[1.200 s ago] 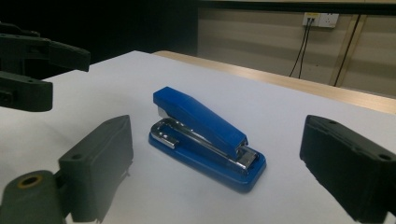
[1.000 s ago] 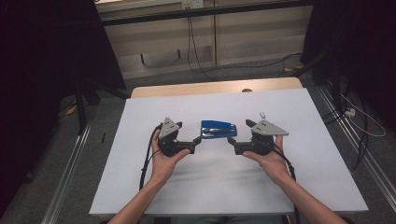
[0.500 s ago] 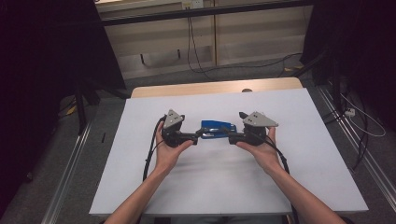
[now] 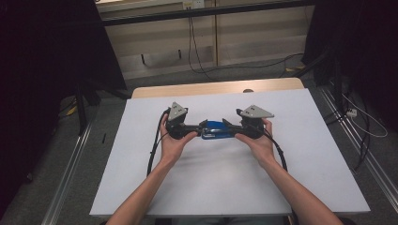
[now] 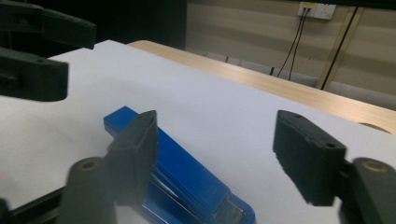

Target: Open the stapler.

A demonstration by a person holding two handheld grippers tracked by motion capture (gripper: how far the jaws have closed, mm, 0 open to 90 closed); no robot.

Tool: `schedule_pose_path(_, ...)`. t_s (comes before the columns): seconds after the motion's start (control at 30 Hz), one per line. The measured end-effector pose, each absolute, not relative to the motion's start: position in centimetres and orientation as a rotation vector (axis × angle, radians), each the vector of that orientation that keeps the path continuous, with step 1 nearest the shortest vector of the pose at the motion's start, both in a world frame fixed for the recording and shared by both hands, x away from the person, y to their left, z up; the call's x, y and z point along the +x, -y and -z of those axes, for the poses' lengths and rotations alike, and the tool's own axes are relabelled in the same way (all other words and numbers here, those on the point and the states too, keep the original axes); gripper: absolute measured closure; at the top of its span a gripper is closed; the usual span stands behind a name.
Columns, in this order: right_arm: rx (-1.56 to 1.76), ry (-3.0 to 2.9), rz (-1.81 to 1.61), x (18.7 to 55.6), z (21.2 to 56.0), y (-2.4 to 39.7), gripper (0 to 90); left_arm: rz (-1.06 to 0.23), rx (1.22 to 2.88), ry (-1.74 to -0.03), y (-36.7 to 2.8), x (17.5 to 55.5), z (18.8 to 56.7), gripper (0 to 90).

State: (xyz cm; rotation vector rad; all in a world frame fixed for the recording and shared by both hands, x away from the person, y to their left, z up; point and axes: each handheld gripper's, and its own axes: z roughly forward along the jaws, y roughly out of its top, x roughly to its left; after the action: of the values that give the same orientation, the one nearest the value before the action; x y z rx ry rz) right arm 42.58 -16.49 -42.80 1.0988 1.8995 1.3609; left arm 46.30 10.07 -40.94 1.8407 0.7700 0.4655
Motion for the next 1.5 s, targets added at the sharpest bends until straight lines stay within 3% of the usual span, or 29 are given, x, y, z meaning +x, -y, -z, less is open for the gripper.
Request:
schedule_pose_path(0.07, 1.102, -1.925, -1.364, 42.7, 43.1, 16.5, 42.8, -0.467, 1.841, -0.807, -10.3, 46.5, 41.3, 6.8)
schedule_pose_path(0.13, 1.098, -1.954, -1.367, 42.7, 43.4, 16.4, 44.4, -0.465, 1.846, -0.822, -10.4, 46.7, 41.6, 5.9)
schedule_pose_path(0.3, 1.113, -1.94, -1.382, 42.6, 43.4, 16.4, 64.2, -0.482, 1.847, -0.816, -10.5, 46.9, 41.6, 6.4)
schedule_pose_path(0.33, 1.105, -1.94, -1.383, 42.5, 43.4, 16.4, 73.0, -0.479, 1.839, -0.819, -10.6, 46.9, 41.6, 6.5)
schedule_pose_path(0.53, 1.091, -1.99, -1.38, 42.5, 44.0, 16.1, 89.1, -0.46, 1.854, -0.821, -10.7, 47.1, 41.9, 12.0)
schedule_pose_path(0.7, 1.075, -2.025, -1.336, 42.6, 44.5, 16.2, 90.0, -0.456, 1.866, -0.81, -10.4, 47.1, 42.2, 14.1)
schedule_pose_path(1.0, 1.052, -2.063, -1.331, 42.6, 44.6, 15.9, 90.0, -0.376, 1.902, -0.761, -9.9, 46.7, 42.2, 53.9)
schedule_pose_path(1.43, 1.027, -2.083, -1.314, 42.7, 44.5, 15.6, 90.0, -0.403, 1.965, -0.756, -10.1, 46.7, 42.4, 89.8)
schedule_pose_path(1.5, 1.022, -2.086, -1.318, 42.7, 44.5, 15.6, 90.0, -0.395, 1.968, -0.764, -10.2, 46.7, 42.4, 90.0)
